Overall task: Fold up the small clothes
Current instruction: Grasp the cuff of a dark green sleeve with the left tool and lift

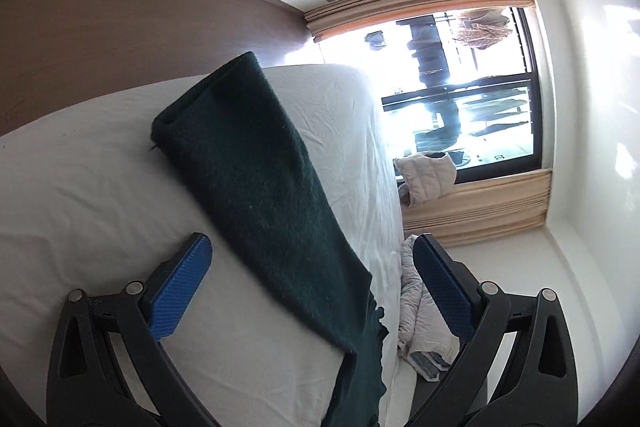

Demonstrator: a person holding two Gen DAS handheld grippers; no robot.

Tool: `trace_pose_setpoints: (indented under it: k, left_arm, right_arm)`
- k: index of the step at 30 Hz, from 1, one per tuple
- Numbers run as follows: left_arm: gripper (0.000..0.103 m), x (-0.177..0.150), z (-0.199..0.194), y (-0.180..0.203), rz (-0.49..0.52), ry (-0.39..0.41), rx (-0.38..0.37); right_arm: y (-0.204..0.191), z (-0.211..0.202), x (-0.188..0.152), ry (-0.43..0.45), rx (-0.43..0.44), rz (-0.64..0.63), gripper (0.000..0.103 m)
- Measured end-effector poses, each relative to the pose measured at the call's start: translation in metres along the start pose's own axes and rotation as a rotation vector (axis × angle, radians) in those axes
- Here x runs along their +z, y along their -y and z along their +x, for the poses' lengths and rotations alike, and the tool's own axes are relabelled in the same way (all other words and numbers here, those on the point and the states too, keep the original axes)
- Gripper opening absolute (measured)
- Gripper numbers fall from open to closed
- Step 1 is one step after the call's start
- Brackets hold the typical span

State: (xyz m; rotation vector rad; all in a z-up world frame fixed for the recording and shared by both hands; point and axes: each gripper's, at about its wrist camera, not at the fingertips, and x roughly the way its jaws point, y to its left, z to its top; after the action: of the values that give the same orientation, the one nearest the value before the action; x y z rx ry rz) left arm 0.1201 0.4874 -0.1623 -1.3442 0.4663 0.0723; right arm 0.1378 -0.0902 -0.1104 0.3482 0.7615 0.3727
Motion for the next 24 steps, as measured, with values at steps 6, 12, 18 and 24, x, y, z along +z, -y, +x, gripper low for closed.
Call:
trace_pose_setpoints:
  k: [6,12,18,24]
  left_arm:
    - [0.094,0.02,0.015,-0.014,-0.07,0.03,-0.015]
    - [0.035,0.031,0.021,-0.039,-0.133,0.055,0.042]
    - [0.01,0.034,0.029,-0.043,-0.079,0.081,0.117]
    - [0.008,0.003,0.046,0.04,0.26,0.075,0.151]
  right_arm:
    - [-0.004,0.006,0.002,-0.001,0.034,-0.002,0.077]
    - [0.005,0.004,-0.001,0.001,0.038,0.024,0.071]
    - [0.017,0.004,-0.003,-0.002,0.03,0.048,0.063]
    - [0.044,0.005,-0.005,0.006,0.023,0.107,0.061]
